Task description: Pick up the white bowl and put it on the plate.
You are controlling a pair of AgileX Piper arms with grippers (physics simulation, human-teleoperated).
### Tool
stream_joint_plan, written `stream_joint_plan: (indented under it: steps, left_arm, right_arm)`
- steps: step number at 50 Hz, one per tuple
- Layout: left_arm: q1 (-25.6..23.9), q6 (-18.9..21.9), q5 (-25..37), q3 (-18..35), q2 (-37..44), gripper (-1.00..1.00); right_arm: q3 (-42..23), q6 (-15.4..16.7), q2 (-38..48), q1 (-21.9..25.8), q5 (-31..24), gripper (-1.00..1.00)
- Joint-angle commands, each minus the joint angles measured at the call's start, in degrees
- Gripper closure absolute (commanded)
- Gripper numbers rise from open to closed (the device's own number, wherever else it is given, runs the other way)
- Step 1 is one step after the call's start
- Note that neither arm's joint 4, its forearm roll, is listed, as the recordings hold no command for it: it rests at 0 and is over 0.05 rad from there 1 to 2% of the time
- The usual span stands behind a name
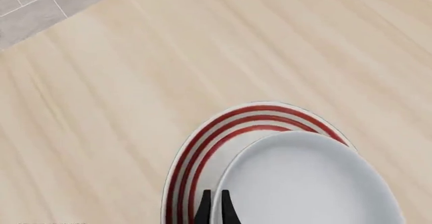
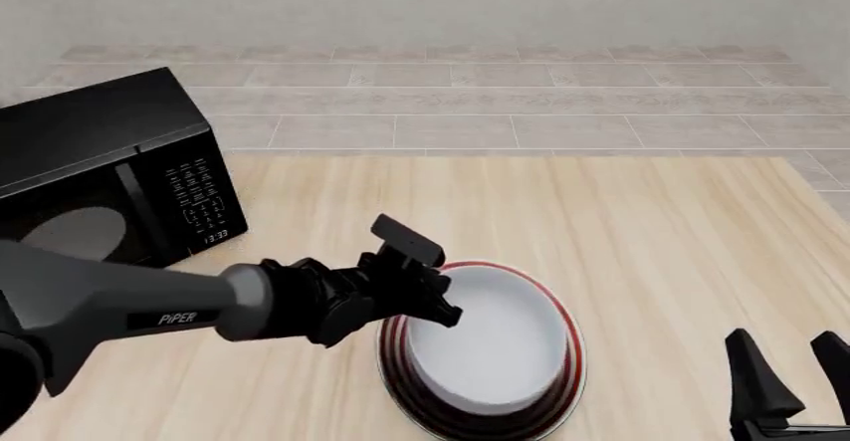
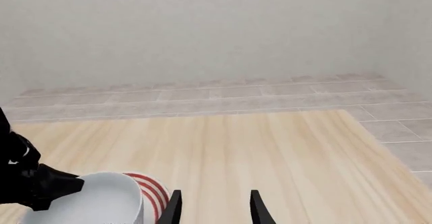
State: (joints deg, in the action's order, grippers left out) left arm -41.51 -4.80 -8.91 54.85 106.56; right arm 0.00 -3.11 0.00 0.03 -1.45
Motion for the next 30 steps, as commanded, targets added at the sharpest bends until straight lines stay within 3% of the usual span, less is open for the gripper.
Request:
stream_joint_plan:
  steps: [1,13,19,20,30]
  left_arm:
    - [1.1,0.2,-1.2,0.8,2.1,1.0]
    - [1.0,-0.6,-1.6,1.4,4.9,1.0]
    - [1.0,0.1,-2.1,0.3,2.2,1.0]
    - [0.6,-0.3,-1.6,0.3,1.5,-1.0]
    - [0.3,0.5,-2.6,-1.3,-1.2,-1.0]
  right_arm:
    - [0.0,-0.2,0.0,0.0,-0.1,-1.0]
    - [0.0,-0.6,0.0,0.2,-0.1,-1.0]
    - [0.0,-0.3,0.0,0.4,-0.4,-1.0]
    - [0.0,-0.4,0.0,0.5,-0.3,-1.0]
    - [0.0,-0.2,0.0,0.4,-0.7,-1.0]
